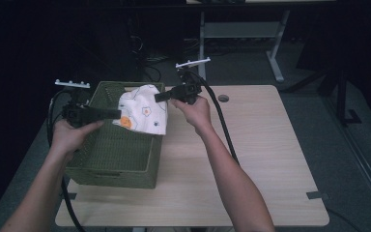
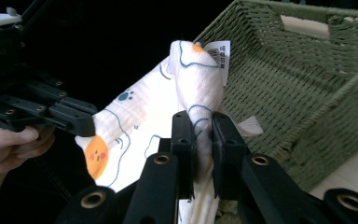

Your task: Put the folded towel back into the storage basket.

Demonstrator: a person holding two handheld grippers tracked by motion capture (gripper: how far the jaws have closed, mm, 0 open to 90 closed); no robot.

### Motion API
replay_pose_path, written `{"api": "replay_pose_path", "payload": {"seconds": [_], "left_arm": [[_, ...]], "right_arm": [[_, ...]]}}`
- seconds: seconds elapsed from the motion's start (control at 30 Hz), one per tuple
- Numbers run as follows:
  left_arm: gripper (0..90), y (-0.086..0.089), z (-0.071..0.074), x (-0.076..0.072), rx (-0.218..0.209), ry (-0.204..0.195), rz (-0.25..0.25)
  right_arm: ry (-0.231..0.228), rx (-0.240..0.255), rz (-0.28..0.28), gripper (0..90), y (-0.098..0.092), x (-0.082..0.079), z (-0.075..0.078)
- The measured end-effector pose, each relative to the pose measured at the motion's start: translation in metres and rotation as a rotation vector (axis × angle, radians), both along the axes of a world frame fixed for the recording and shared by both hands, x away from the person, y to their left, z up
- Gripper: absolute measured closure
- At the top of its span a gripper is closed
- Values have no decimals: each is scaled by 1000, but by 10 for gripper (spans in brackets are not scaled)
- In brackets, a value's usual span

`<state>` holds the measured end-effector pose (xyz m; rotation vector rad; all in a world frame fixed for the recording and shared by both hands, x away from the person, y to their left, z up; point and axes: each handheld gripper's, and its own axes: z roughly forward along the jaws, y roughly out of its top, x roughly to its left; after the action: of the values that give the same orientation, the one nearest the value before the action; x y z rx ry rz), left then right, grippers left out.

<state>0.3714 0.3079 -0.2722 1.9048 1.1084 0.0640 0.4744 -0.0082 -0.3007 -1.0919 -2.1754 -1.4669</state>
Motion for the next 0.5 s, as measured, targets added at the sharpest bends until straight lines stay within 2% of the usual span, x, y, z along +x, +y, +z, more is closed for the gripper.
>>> {"api": "replay_pose_path", "payload": {"seconds": [0.2, 0.33, 0.37, 0.4, 0.43, 0.47, 0.5], "left_arm": [[859, 13, -12, 4, -6, 21, 20], [854, 23, -31, 7, 19, 55, 47], [852, 23, -31, 7, 19, 55, 47], [852, 28, -38, 7, 41, 70, 63], [826, 35, -48, 8, 100, 90, 95], [778, 38, -54, 8, 150, 102, 116], [713, 38, -54, 8, 150, 102, 116]], "right_arm": [[15, -9, 13, 805, 17, 4, -9], [23, -19, 18, 780, 28, 8, -19], [23, -19, 18, 780, 28, 8, -19], [25, -22, 24, 757, 32, 8, -23], [39, -40, 42, 635, 43, 10, -31], [41, -64, 47, 597, 48, 10, -33], [41, -64, 47, 597, 48, 10, -33]]}}
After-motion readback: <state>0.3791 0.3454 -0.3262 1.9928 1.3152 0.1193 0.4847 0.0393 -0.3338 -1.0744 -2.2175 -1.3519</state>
